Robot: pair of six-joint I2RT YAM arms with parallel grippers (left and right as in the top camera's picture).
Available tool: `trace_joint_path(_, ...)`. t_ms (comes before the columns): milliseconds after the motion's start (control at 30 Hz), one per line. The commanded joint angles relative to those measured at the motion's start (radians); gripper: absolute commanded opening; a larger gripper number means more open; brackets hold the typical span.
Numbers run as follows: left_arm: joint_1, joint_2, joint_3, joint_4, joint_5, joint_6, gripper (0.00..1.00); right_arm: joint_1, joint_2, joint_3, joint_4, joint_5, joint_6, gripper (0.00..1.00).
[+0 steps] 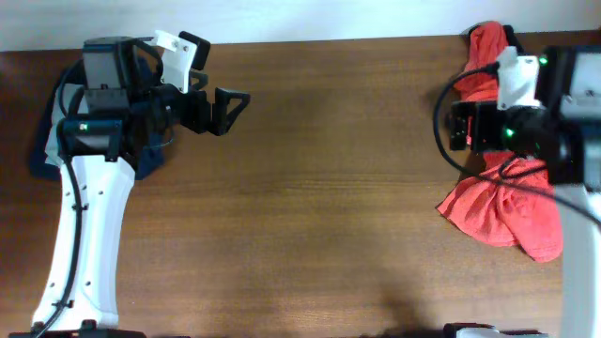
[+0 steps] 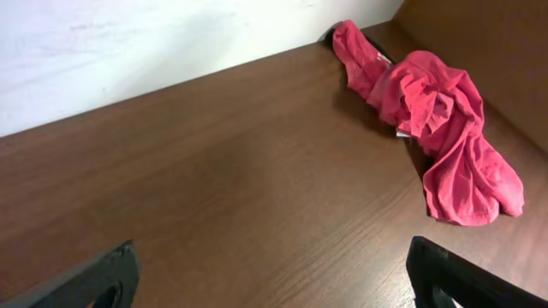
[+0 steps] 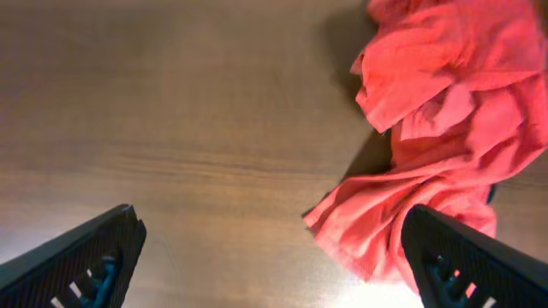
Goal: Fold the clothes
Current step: 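Reach the right gripper to the crumpled orange t-shirt and grasp it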
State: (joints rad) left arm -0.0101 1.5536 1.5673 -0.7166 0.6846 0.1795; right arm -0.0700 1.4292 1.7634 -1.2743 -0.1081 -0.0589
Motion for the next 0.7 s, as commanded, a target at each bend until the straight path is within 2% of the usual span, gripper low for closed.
trace_joint_path(0, -0.003, 0.008, 0.021, -0.002, 0.011, 0.001, 0.99, -0.054, 0.079, 0.020, -0.007, 0.020, 0.073, 0.96)
trace_joint_path(133, -0.003, 0.009, 0.021, -0.003, 0.006, 0.002, 0.99, -0.141, 0.179, 0.020, -0.007, 0.110, 0.224, 0.95)
trace_joint_path(300, -0.003, 0.029, 0.021, -0.007, -0.035, 0.002, 0.99, -0.206, 0.286, 0.020, 0.025, 0.112, 0.252, 0.94)
trace_joint_path(433, -0.003, 0.067, 0.021, -0.026, -0.091, 0.002, 0.99, -0.213, 0.368, 0.018, 0.061, 0.132, 0.261, 0.88)
trace_joint_path(567, -0.003, 0.104, 0.021, -0.057, -0.090, 0.002, 0.99, -0.213, 0.455, 0.009, 0.098, 0.218, 0.330, 0.87)
trace_joint_path(667, -0.003, 0.127, 0.021, -0.084, -0.090, 0.002, 0.99, -0.213, 0.515, 0.009, 0.151, 0.219, 0.327, 0.87)
